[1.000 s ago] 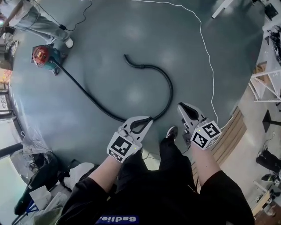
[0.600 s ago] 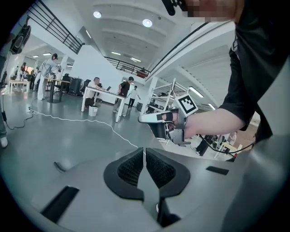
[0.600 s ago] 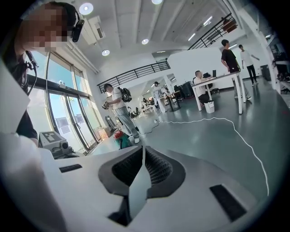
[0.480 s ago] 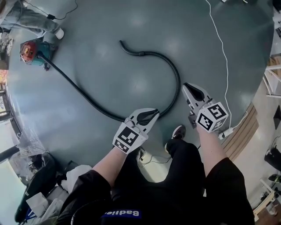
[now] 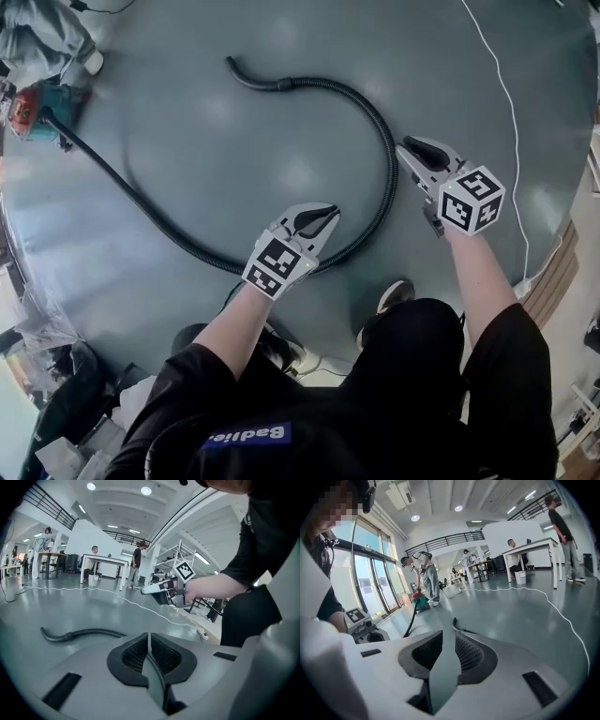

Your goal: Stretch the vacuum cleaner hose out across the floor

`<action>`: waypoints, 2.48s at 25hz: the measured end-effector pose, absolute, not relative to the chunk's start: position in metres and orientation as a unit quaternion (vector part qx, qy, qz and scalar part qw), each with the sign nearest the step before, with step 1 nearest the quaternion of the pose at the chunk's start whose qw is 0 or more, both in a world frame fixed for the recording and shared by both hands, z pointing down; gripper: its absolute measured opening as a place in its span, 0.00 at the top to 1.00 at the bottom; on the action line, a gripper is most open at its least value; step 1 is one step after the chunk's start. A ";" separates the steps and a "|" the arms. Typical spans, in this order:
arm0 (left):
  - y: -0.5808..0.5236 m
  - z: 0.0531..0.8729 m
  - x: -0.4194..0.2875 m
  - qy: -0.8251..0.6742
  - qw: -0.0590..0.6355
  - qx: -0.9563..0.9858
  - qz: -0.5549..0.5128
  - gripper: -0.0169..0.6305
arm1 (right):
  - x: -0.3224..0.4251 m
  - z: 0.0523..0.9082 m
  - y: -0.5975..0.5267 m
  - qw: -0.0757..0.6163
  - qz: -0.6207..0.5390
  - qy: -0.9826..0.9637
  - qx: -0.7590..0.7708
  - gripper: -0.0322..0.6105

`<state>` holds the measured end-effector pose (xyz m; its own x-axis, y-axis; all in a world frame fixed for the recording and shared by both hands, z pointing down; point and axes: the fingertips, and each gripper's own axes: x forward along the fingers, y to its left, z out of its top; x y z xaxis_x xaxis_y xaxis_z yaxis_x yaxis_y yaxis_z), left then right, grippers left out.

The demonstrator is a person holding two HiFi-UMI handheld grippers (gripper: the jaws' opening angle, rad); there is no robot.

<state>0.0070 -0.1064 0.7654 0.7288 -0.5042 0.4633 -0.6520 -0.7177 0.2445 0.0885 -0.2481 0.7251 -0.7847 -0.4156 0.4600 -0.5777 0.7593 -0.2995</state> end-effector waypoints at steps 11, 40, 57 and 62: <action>-0.054 0.941 0.046 -0.275 0.255 0.866 0.330 0.81 | 0.149 0.940 -0.296 0.347 0.253 -0.856 0.286 0.71; 0.099 1.128 0.046 -0.136 0.197 0.761 0.603 0.62 | 0.147 1.097 -0.345 0.523 0.308 -0.736 0.299 0.66; -0.033 1.013 0.188 -0.158 0.197 0.891 0.378 0.61 | 0.200 0.940 -0.333 0.331 0.406 -0.757 0.390 0.70; -0.048 1.009 0.236 -0.112 0.251 0.905 0.324 0.55 | 0.209 0.915 -0.308 0.321 0.419 -0.758 0.382 0.70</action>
<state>0.2364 -0.0477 1.0091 0.7648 -0.0402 0.6430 -0.3656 -0.8489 0.3818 0.2089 -0.3079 0.9147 -0.5014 -0.3107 0.8075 -0.8492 0.3557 -0.3904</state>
